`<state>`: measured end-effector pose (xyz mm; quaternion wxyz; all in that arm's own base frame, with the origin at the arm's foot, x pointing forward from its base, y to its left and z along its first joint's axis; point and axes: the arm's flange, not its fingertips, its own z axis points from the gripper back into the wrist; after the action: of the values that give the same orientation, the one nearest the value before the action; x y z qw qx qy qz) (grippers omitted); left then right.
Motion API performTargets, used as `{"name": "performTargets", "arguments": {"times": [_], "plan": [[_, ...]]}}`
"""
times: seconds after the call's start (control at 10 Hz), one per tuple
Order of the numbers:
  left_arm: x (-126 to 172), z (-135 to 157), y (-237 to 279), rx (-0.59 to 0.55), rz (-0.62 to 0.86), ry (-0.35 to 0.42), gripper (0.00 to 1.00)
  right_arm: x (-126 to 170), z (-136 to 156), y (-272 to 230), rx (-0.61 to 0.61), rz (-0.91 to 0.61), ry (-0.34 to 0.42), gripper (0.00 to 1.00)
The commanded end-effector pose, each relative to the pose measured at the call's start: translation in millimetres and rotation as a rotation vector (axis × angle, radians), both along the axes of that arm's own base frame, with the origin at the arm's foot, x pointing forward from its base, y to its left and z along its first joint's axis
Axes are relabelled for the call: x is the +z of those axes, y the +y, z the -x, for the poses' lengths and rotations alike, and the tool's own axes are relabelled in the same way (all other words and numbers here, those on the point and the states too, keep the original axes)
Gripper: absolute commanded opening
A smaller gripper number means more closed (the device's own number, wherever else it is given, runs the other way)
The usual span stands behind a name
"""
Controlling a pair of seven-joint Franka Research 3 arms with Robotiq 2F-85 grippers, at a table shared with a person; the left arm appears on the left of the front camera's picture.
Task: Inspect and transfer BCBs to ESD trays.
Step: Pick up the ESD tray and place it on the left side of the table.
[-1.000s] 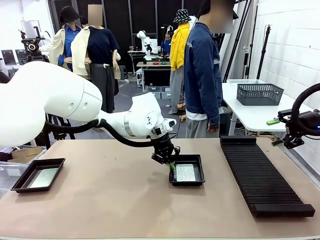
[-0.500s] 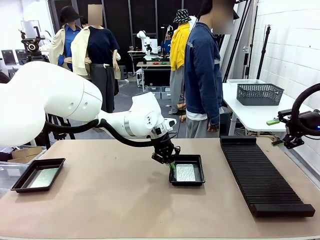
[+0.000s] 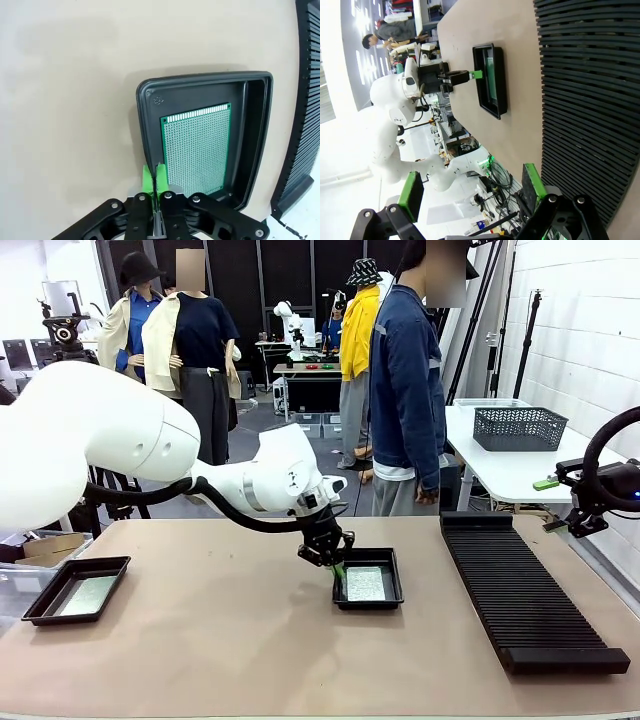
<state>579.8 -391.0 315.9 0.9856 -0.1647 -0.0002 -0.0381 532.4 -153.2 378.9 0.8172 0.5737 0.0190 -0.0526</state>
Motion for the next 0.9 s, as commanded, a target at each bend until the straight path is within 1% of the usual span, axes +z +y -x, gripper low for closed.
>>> {"name": "performTargets", "arguments": {"times": [0.0, 0.2, 0.4, 0.7, 0.8], "plan": [[9, 17, 40, -0.027, -0.001, 0.036, 0.0, 0, 2, 1, 0.011, 0.001, 0.005, 1.0], [8, 27, 67, 0.001, -0.007, 0.015, 0.0, 0, 2, 1, 0.011, 0.001, 0.005, 1.0], [10, 37, 95, 0.003, -0.026, -0.017, 0.0, 0, 2, 1, 0.011, 0.001, 0.005, 1.0], [6, 45, 131, -0.002, -0.08, -0.03, 0.0, 0, 2, 1, 0.011, 0.001, 0.005, 1.0], [5, 46, 145, 0.017, -0.088, -0.026, 0.0, 0, 2, 1, 0.011, 0.001, 0.005, 1.0]]}}
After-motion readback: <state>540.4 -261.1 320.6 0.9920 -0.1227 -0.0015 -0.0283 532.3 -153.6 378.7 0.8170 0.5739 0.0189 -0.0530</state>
